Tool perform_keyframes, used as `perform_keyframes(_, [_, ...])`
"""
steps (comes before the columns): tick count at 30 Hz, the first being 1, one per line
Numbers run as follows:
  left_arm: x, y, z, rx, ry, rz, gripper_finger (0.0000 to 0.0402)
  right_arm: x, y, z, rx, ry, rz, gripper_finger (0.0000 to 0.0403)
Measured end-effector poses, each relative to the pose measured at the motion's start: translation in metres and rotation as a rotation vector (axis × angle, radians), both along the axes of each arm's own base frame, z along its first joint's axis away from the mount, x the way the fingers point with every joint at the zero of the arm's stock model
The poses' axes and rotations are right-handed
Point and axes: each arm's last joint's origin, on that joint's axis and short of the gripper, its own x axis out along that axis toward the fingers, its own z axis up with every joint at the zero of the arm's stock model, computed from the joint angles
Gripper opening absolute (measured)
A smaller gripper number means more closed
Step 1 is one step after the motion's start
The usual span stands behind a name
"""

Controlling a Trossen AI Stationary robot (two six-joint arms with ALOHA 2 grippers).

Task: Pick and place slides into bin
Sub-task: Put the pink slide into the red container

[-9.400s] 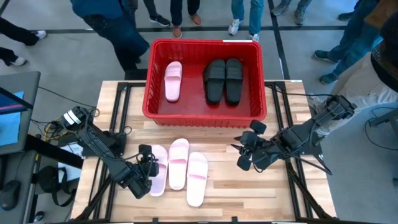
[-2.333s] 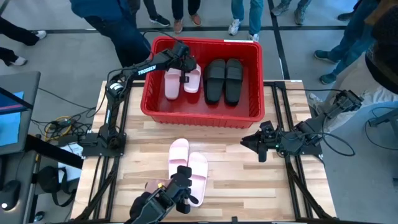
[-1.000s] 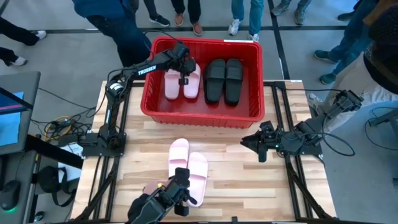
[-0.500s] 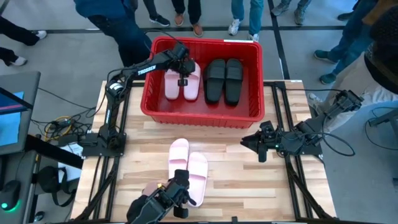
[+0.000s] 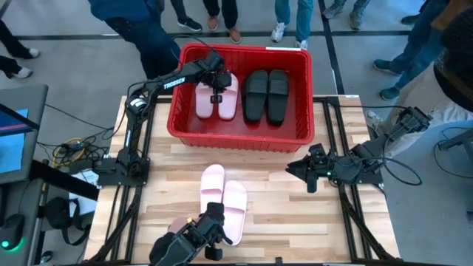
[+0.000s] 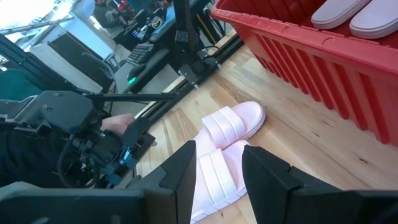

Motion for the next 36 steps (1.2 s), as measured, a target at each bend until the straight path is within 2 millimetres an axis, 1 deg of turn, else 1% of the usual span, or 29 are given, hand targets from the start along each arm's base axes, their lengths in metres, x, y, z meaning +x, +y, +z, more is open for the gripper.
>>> perform_keyframes(5, [0.000, 0.000, 0.000, 0.000, 0.000, -0.005, 0.0069, 0.000, 0.000, 0.000, 0.000, 0.000, 0.000, 0.0118])
perform_keyframes(14, [0.006, -0.010, -0.002, -0.026, 0.031, -0.032, 0.0069, 0.000, 0.000, 0.000, 0.002, 0.002, 0.007, 0.0118])
perform_keyframes(17, [0.006, -0.011, 0.002, -0.028, 0.035, -0.033, 0.0069, 0.000, 0.001, 0.000, 0.006, 0.006, 0.021, 0.0118])
perform_keyframes(23, [0.007, -0.008, 0.006, 0.030, 0.054, -0.042, 0.0068, 0.000, 0.001, -0.001, 0.004, 0.010, 0.023, 0.0118])
perform_keyframes(30, [0.006, -0.011, 0.002, 0.038, 0.102, -0.099, 0.0049, 0.000, 0.000, -0.001, 0.001, 0.017, 0.024, 0.0118])
perform_keyframes(36, [0.005, -0.008, 0.003, 0.094, 0.133, -0.087, 0.0037, 0.000, 0.000, -0.001, 0.000, 0.017, 0.023, 0.0118])
